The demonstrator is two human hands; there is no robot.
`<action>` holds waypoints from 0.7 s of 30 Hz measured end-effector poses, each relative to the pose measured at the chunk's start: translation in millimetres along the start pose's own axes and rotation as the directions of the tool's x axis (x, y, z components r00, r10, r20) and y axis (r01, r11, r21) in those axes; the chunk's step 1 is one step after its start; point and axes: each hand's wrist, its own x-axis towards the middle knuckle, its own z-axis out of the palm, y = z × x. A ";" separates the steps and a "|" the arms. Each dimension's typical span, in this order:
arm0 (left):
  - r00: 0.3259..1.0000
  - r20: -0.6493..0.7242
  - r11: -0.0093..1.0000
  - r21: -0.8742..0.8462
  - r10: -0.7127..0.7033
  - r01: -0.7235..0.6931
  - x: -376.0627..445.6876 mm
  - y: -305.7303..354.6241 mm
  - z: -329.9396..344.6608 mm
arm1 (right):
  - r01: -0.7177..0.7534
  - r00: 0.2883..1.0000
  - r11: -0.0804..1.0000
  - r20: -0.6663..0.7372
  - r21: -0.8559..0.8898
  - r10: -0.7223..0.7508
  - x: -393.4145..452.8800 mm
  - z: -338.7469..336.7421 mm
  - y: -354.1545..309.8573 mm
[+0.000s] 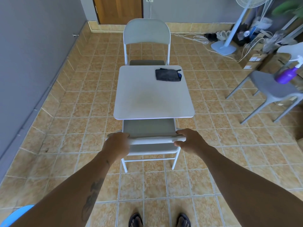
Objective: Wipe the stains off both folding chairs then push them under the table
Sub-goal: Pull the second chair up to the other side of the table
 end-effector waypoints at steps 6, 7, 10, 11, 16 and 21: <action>0.999 0.025 0.967 -0.251 -0.043 0.048 -2.9 23.6 -31.6 | 0.043 0.998 0.998 -0.052 -0.040 -0.045 -16.2 -35.0 -5.3; 0.999 0.011 0.953 -0.298 -0.053 0.053 -1.3 30.7 -38.4 | 0.050 0.997 0.998 -0.059 -0.029 -0.052 -16.4 -42.0 -5.7; 0.998 -0.009 0.907 -0.418 -0.068 0.058 11.1 62.3 -57.3 | 0.084 0.994 0.996 -0.077 0.006 -0.083 -12.0 -67.0 -3.0; 0.998 -0.024 0.896 -0.441 -0.064 0.047 18.5 76.0 -62.9 | 0.090 0.993 0.996 -0.081 0.010 -0.089 -6.9 -77.6 0.7; 0.993 -0.011 0.707 -0.703 -0.117 0.075 77.1 164.2 -84.8 | 0.128 0.984 0.992 -0.124 0.022 -0.124 36.1 -150.7 39.7; 0.996 -0.022 0.641 -0.767 -0.084 0.038 145.4 277.1 -101.2 | 0.174 0.972 0.985 -0.157 -0.009 -0.173 87.4 -260.7 99.7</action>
